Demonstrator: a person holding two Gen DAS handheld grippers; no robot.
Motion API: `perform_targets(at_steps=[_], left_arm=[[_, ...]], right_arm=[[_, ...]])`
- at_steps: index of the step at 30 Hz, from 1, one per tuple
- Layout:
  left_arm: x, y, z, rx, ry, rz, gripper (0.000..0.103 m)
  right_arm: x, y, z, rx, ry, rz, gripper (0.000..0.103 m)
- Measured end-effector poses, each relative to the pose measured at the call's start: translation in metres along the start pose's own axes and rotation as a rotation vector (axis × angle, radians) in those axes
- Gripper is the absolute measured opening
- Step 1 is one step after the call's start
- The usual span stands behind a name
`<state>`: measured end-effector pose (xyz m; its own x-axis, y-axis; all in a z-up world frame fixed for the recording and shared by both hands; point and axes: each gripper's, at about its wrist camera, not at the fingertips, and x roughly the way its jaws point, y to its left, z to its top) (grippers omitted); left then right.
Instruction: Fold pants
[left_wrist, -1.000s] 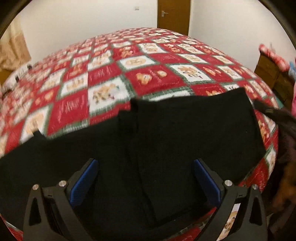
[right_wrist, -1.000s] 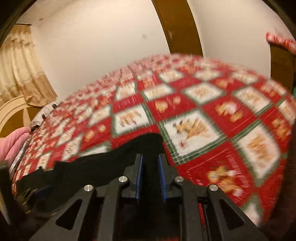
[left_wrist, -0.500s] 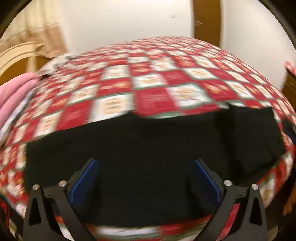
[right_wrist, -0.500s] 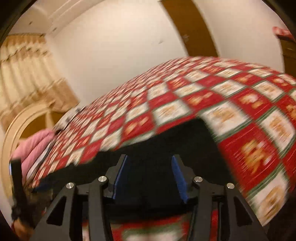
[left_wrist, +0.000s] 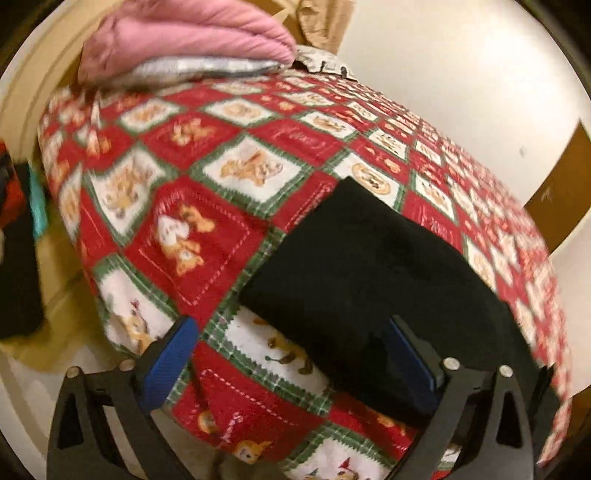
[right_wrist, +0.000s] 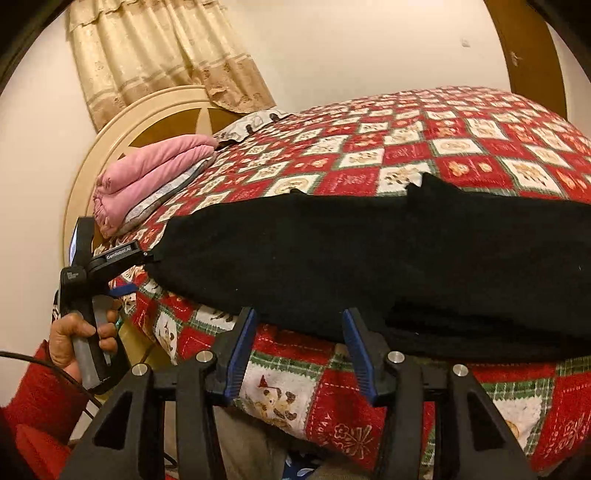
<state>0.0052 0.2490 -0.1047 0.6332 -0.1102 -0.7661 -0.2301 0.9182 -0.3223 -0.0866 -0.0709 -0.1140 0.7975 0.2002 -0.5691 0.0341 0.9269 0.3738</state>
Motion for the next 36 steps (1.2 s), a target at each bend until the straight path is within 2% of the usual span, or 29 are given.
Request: perform_targets(at_steps=[3,6,10,12,13,14,16,26,27,28,29,32,36], left_arm=[[0.010,0.004,-0.002,-0.050,0.037,-0.100,0.092],[0.009,0.003,-0.001,-0.070,0.011,-0.153,0.092],[0.011,0.016,0.006,-0.181,-0.018,-0.260,0.085],[0.009,0.020,0.004,-0.197,-0.026,-0.271,0.082],[0.007,0.020,0.003,-0.192,-0.039,-0.273,0.076],[0.005,0.018,0.002,-0.184,-0.055,-0.277,0.066],[0.005,0.015,0.001,-0.165,-0.075,-0.281,0.057],[0.013,0.015,0.000,-0.199,-0.071,-0.253,0.055],[0.012,0.014,0.001,-0.189,-0.073,-0.245,0.050],[0.012,0.012,0.003,-0.163,-0.074,-0.258,0.029],[0.012,0.011,0.003,-0.145,-0.062,-0.300,0.026],[0.009,0.009,0.006,-0.131,-0.052,-0.300,0.024],[-0.009,-0.009,0.010,-0.061,-0.095,-0.307,0.024]], right_arm=[[-0.004,-0.008,0.001,0.050,0.003,-0.009,0.051],[-0.002,-0.013,0.002,0.080,0.017,-0.012,0.051],[0.001,-0.010,0.001,0.070,0.033,-0.008,0.051],[0.003,-0.009,0.000,0.066,0.037,-0.008,0.051],[0.004,-0.010,-0.001,0.068,0.041,-0.008,0.051],[0.005,-0.011,-0.001,0.071,0.046,-0.007,0.051],[0.006,-0.013,-0.002,0.081,0.052,-0.005,0.051],[0.007,-0.022,-0.004,0.134,0.060,-0.008,0.051],[0.007,-0.023,-0.003,0.135,0.057,-0.008,0.051],[0.005,-0.023,-0.003,0.138,0.051,-0.009,0.051],[0.004,-0.024,-0.002,0.140,0.046,-0.009,0.051],[-0.003,-0.031,0.001,0.169,0.019,-0.012,0.051],[-0.019,-0.051,0.007,0.234,-0.032,-0.046,0.051]])
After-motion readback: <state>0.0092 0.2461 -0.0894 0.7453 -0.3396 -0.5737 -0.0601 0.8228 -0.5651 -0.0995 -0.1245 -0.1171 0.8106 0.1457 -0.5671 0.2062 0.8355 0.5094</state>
